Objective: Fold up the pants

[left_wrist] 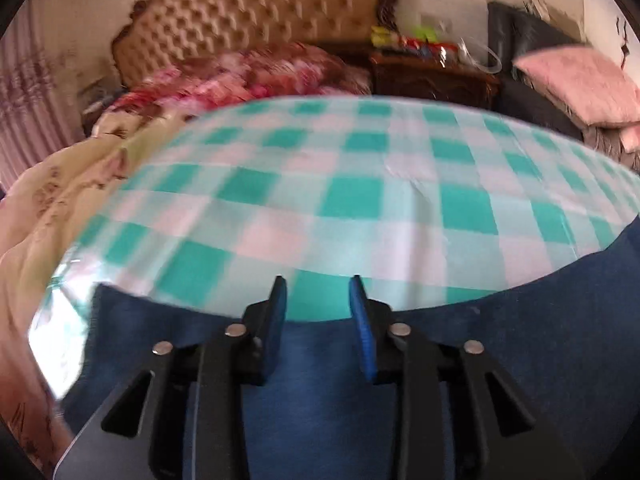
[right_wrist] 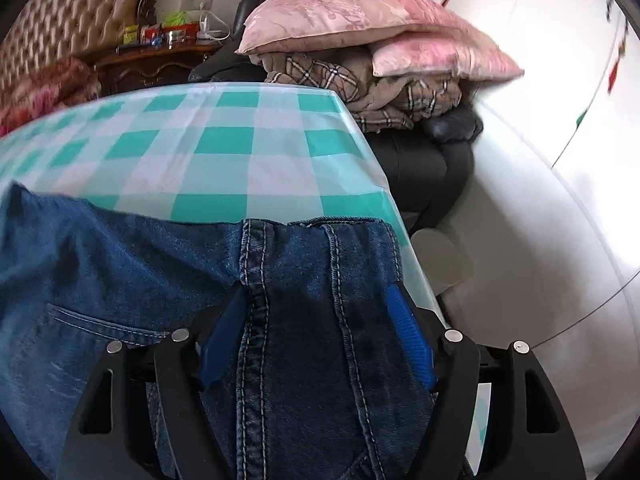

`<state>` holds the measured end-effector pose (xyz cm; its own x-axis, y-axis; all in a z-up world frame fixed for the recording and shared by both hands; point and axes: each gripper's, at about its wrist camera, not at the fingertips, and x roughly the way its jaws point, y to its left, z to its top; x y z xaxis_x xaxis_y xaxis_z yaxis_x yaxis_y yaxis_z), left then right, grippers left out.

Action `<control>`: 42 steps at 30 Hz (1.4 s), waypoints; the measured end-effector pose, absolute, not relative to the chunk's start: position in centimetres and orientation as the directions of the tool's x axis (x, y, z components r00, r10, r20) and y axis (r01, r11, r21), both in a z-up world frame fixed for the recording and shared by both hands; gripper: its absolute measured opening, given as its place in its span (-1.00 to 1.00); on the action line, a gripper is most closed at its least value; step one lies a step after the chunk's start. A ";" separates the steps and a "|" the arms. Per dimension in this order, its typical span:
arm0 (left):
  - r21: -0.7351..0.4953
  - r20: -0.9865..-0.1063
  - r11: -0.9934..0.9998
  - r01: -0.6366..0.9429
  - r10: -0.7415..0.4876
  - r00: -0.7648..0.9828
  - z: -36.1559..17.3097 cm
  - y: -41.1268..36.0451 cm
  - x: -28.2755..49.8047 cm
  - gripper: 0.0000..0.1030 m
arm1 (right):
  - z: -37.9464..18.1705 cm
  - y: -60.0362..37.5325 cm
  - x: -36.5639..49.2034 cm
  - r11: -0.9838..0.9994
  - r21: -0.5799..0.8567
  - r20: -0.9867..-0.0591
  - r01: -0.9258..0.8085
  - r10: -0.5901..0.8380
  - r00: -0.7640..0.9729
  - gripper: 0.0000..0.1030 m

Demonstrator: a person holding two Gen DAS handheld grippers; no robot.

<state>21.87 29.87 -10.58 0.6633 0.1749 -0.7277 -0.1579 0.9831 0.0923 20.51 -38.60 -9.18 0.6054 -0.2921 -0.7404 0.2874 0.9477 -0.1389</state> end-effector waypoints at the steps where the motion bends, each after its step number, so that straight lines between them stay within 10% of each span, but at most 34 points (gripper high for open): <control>1: 0.104 -0.712 0.985 -0.139 0.171 0.681 -10.2 29.7 20.7 -0.23 | -7.6 -38.9 19.5 0.951 -0.106 -0.710 0.290 -0.277 0.648 0.28; 3: 0.123 -0.700 0.988 -0.094 0.154 0.697 -10.3 29.1 18.6 0.01 | -5.6 -39.8 18.1 0.930 -0.133 -0.668 0.342 -0.339 0.662 0.28; 14: 0.095 -0.796 0.922 -0.375 0.296 0.528 -12.7 35.5 13.9 -0.03 | -9.7 -44.5 16.0 0.932 -0.120 -0.790 0.341 -0.297 0.536 0.10; 28: -0.014 -0.773 0.998 -0.059 0.027 0.634 -13.0 23.2 10.4 -0.05 | -10.4 -34.0 13.7 0.971 -0.172 -0.786 0.165 -0.236 0.572 0.12; 42: -0.100 -0.714 0.906 -0.410 0.222 0.664 -12.2 41.1 6.0 -0.07 | -7.6 -31.6 12.7 0.955 -0.212 -0.758 0.207 -0.294 0.582 0.23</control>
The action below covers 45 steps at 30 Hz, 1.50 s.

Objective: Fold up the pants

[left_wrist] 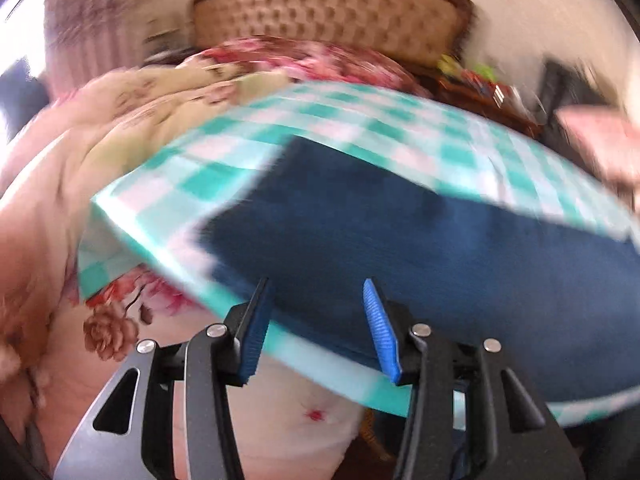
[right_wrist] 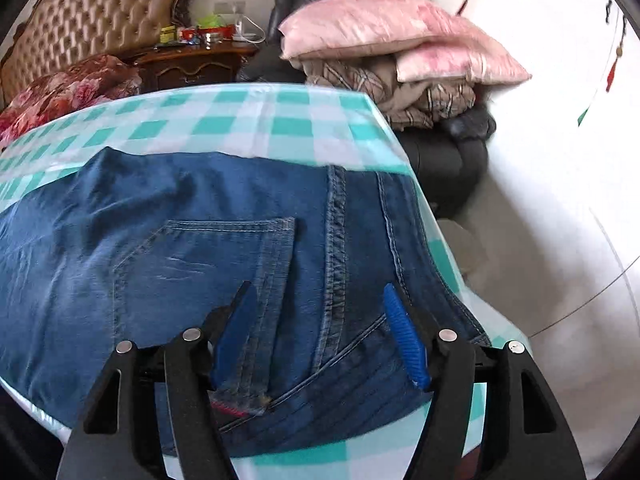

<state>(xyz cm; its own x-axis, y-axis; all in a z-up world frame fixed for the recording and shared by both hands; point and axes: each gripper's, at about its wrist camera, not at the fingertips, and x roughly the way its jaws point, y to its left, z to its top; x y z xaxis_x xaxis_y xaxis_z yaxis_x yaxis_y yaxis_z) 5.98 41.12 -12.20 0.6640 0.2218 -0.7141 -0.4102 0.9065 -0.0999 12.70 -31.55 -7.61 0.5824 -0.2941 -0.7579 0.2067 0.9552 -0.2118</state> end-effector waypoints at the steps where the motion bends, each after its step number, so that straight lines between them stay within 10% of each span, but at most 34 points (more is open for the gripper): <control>1: -0.122 -0.709 0.890 -0.439 0.231 0.666 -11.9 42.3 5.5 -0.08 | -7.7 -31.7 12.6 0.952 -0.211 -0.762 0.220 -0.301 0.574 0.23; 8: -0.228 -0.700 0.844 -0.485 0.204 0.684 -11.4 46.1 4.1 -0.18 | -9.6 -34.6 11.4 0.920 -0.234 -0.797 0.315 -0.367 0.479 0.23; 14: -0.179 -0.743 0.850 -0.496 0.214 0.634 -12.0 45.9 6.3 -0.77 | -10.3 -34.7 11.4 0.920 -0.248 -0.793 0.302 -0.372 0.482 0.28; 28: -0.054 -0.751 0.945 -0.322 0.174 0.637 -11.5 42.5 7.4 -0.30 | -7.5 -31.5 10.8 0.960 -0.129 -0.747 0.247 -0.258 0.613 0.30; 32: 0.056 -0.732 0.909 -0.413 0.318 0.603 -10.4 43.3 8.2 -0.45 | -9.3 -32.6 11.0 0.948 -0.152 -0.776 0.279 -0.289 0.560 0.31; 45: 0.084 -0.799 0.991 -0.101 0.128 0.588 -13.9 36.4 19.3 -0.41 | -10.5 -33.9 10.5 0.942 -0.125 -0.796 0.312 -0.283 0.535 0.29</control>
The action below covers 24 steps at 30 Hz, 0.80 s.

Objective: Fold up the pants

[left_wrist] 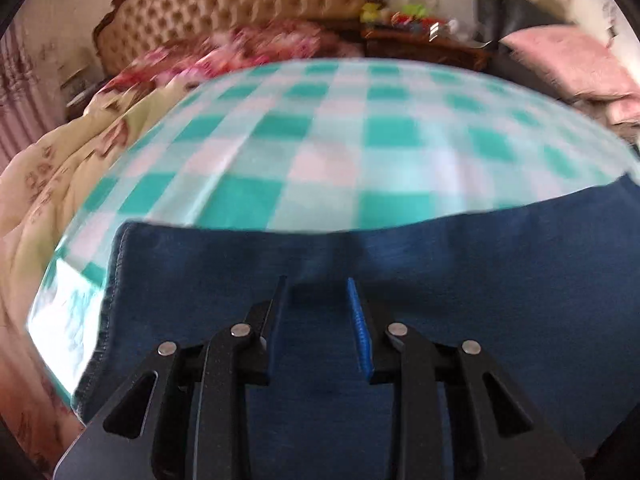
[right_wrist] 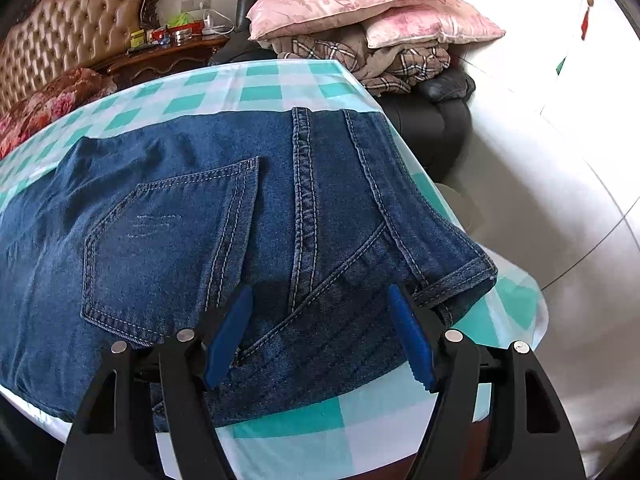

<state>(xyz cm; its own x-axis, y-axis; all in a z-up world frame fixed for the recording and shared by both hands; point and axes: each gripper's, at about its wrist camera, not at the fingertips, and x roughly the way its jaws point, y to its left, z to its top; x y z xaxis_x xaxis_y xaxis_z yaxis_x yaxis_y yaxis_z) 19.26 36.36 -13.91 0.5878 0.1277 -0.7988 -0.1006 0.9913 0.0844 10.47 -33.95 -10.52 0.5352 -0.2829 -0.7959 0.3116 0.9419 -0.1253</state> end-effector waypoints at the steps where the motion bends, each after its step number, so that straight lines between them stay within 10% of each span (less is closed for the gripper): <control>1: 0.083 -0.795 0.989 -0.120 0.138 0.590 -13.8 37.3 19.1 -0.41 | -10.3 -34.0 10.5 0.939 -0.127 -0.794 0.318 -0.289 0.535 0.28; 7: 0.171 -0.781 0.932 -0.321 0.327 0.532 -11.7 43.6 17.2 -0.46 | -6.2 -30.3 11.3 0.967 -0.077 -0.745 0.245 -0.219 0.631 0.31; 16: 0.011 -0.772 0.997 -0.076 0.057 0.633 -10.9 36.2 13.2 -0.44 | -9.2 -27.3 15.1 0.954 -0.192 -0.776 0.229 -0.291 0.559 0.31; 24: 0.124 -0.776 0.971 -0.204 0.223 0.590 -13.6 40.2 11.3 -0.40 | -9.1 -30.7 13.4 0.910 -0.200 -0.774 0.364 -0.374 0.511 0.34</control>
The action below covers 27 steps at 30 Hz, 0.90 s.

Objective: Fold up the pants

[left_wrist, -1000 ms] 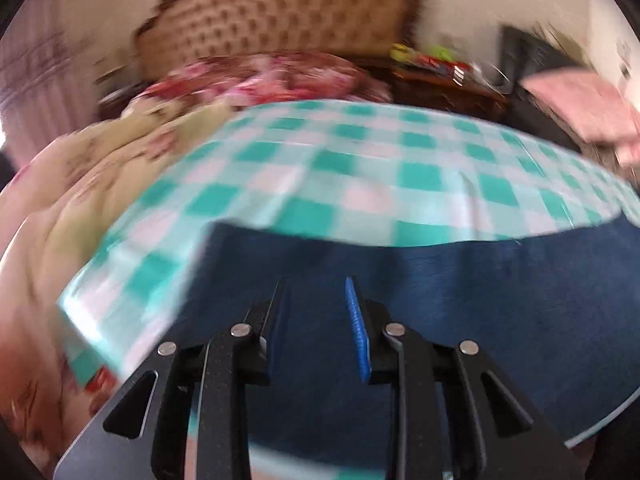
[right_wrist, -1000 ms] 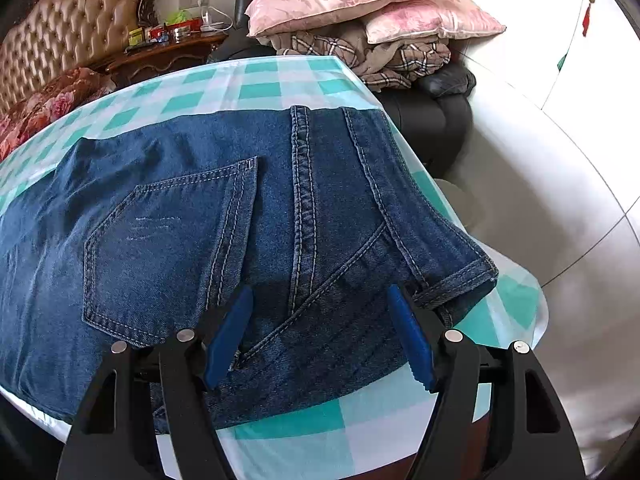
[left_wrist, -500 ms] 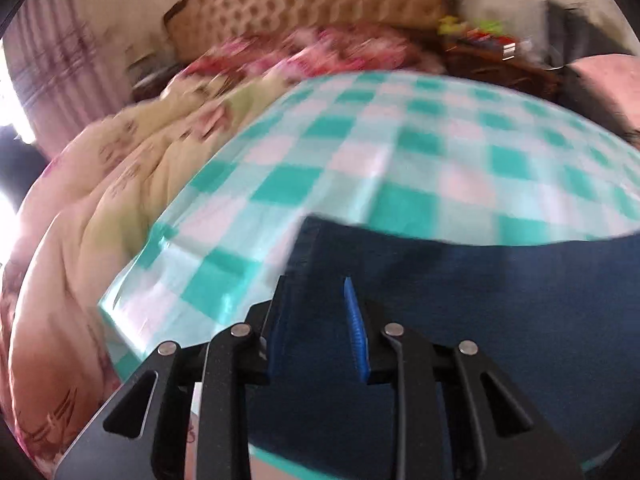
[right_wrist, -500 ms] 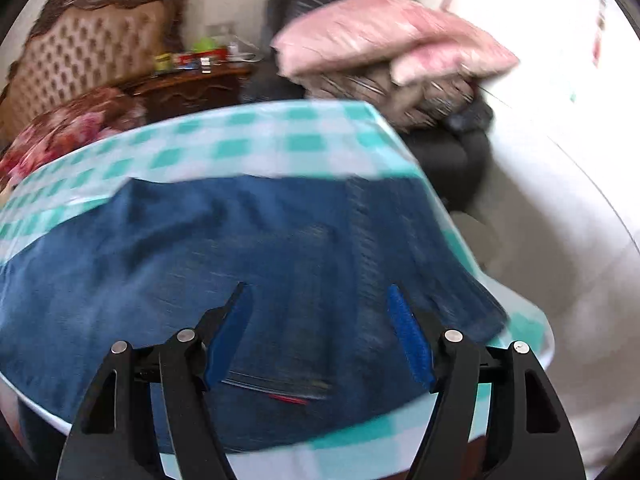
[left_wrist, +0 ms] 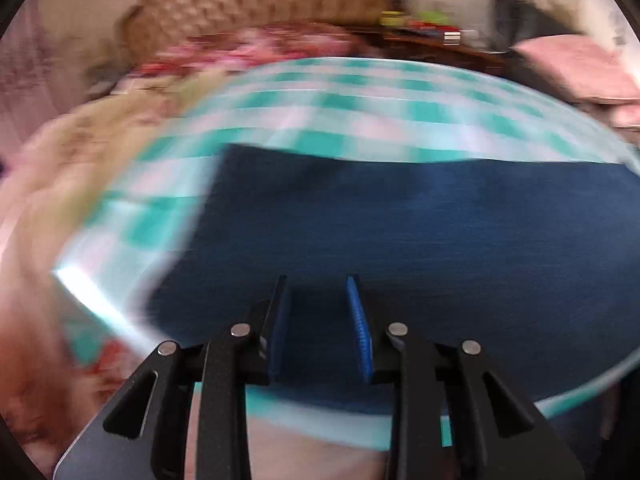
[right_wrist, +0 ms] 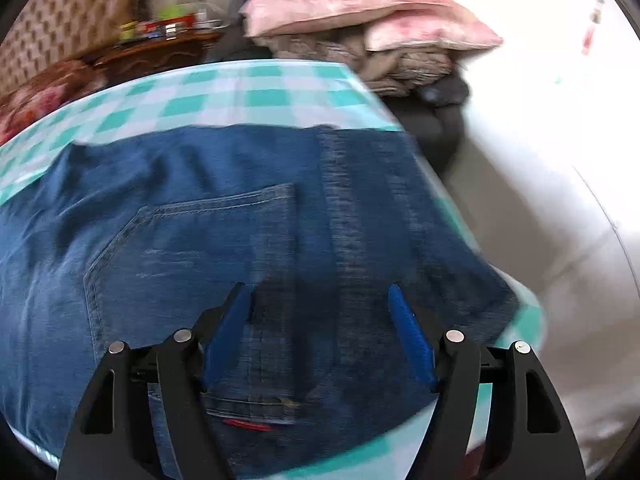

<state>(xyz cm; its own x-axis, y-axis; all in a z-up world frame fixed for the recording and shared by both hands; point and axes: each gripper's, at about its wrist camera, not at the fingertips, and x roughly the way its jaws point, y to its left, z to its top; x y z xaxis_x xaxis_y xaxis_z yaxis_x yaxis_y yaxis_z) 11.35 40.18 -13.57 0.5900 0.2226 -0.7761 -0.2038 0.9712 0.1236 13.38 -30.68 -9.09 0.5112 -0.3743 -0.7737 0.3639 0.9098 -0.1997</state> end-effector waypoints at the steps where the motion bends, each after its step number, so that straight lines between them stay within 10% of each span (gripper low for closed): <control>1: 0.107 -0.776 0.964 -0.242 0.234 0.586 -13.3 41.4 10.9 -0.40 | -8.5 -29.9 13.4 0.919 -0.195 -0.764 0.344 -0.362 0.534 0.34; 12: -0.257 -0.741 0.882 -0.394 0.082 0.666 -11.0 47.0 5.2 -0.32 | -7.2 -1.8 17.8 0.959 0.048 -0.800 -0.279 0.204 0.564 -0.05; 27: -0.350 -0.767 0.837 -0.421 0.001 0.641 -13.3 47.6 5.6 -0.32 | -12.8 5.8 23.6 0.934 -0.158 -0.818 -0.320 0.058 0.573 -0.40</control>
<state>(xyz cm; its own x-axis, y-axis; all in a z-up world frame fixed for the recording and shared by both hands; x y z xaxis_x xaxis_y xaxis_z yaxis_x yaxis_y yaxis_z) 5.60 47.64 -13.27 0.6411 0.0014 -0.7675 -0.4207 0.8370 -0.3499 23.56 5.80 -12.76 0.5728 0.0577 -0.8177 -0.3200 0.9341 -0.1582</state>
